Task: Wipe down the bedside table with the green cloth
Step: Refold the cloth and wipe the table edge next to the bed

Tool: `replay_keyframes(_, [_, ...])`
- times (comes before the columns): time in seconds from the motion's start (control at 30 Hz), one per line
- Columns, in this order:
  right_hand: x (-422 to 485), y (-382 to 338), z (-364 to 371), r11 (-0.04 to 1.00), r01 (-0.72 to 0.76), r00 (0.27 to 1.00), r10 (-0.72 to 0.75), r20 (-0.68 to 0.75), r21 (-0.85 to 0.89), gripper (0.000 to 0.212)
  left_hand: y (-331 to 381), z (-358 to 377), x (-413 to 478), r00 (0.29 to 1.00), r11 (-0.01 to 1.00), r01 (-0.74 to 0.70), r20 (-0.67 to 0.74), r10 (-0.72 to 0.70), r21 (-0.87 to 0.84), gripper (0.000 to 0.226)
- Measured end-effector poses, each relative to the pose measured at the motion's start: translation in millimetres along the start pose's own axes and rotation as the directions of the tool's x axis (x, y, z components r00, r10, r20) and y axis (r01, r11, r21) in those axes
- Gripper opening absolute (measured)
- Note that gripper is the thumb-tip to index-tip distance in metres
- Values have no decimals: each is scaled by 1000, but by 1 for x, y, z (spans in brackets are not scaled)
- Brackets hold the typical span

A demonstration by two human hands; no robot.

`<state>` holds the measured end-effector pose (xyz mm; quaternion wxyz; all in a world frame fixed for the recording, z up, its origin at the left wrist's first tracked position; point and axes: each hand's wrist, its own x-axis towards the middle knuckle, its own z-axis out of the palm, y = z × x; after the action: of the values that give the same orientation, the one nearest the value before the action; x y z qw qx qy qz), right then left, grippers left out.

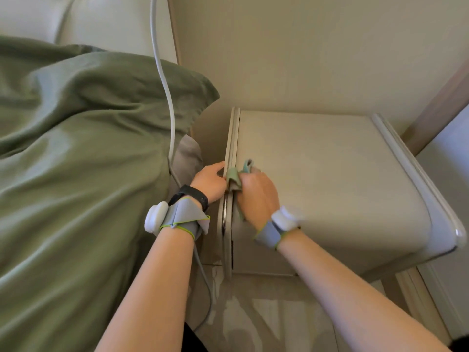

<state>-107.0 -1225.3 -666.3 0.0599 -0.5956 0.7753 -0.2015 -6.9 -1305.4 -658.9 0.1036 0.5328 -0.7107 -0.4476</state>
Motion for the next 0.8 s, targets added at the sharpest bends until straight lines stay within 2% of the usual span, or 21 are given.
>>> replay_keyframes(0.1, [5,0,3,999,-17,1000,17,1,37,23,-3,-2,-15,1000,1000,-15,2,15,15,49])
replay_keyframes(0.2, [-49,-9,16,982,-118,993,120,-3,145,34,-5,-1,-22,1000,1000,0,19,0,17,46])
replay_keyframes(0.3, [-100,-14,23,960,4,1000,1,-16,279,42,-4,-1,-25,998,998,63,28,-63,1,50])
replay_keyframes(0.4, [-69,-7,23,965,-36,998,46,-36,259,37,-4,-1,-28,1000,997,8,18,-9,72,52])
replay_keyframes(0.5, [-42,-10,20,957,-21,997,41,-64,290,38,-4,-2,-34,1000,998,-1,23,0,58,57])
replay_keyframes(0.63, [-84,-11,38,941,-84,996,88,1,327,51,0,-2,-33,999,999,24,32,-25,39,56])
replay_keyframes(0.7, [-110,-13,43,933,-112,994,98,57,343,47,1,-1,-33,998,998,39,47,-42,55,55])
replay_keyframes(0.8, [-91,-12,37,934,-116,992,123,2,338,35,3,1,-37,998,998,26,55,-30,64,51])
